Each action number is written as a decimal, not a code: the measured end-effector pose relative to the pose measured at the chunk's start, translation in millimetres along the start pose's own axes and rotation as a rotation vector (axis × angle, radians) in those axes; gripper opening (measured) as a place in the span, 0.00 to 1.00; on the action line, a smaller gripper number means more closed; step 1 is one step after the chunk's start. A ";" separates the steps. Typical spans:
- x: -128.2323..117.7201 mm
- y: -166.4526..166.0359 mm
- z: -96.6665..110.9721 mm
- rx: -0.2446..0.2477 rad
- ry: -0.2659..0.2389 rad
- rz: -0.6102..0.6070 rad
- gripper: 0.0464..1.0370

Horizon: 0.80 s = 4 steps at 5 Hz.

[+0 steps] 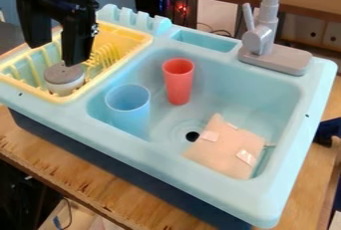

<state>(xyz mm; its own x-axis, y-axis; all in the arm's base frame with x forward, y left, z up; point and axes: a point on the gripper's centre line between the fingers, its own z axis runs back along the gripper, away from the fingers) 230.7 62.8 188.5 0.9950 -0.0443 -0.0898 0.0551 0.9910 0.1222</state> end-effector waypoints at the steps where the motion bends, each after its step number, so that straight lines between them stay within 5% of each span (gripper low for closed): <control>1: 0.2 -1.5 -5.8 -0.010 0.023 -0.003 0.96; 2: 7.4 -6.5 -6.0 -0.041 -0.021 -0.030 0.96; 4: 27.3 -30.4 -17.1 -0.189 -0.140 -0.168 0.96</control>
<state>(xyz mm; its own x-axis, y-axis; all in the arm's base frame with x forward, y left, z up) 254.7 33.7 165.4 0.9759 -0.2134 0.0455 0.2162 0.9738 -0.0707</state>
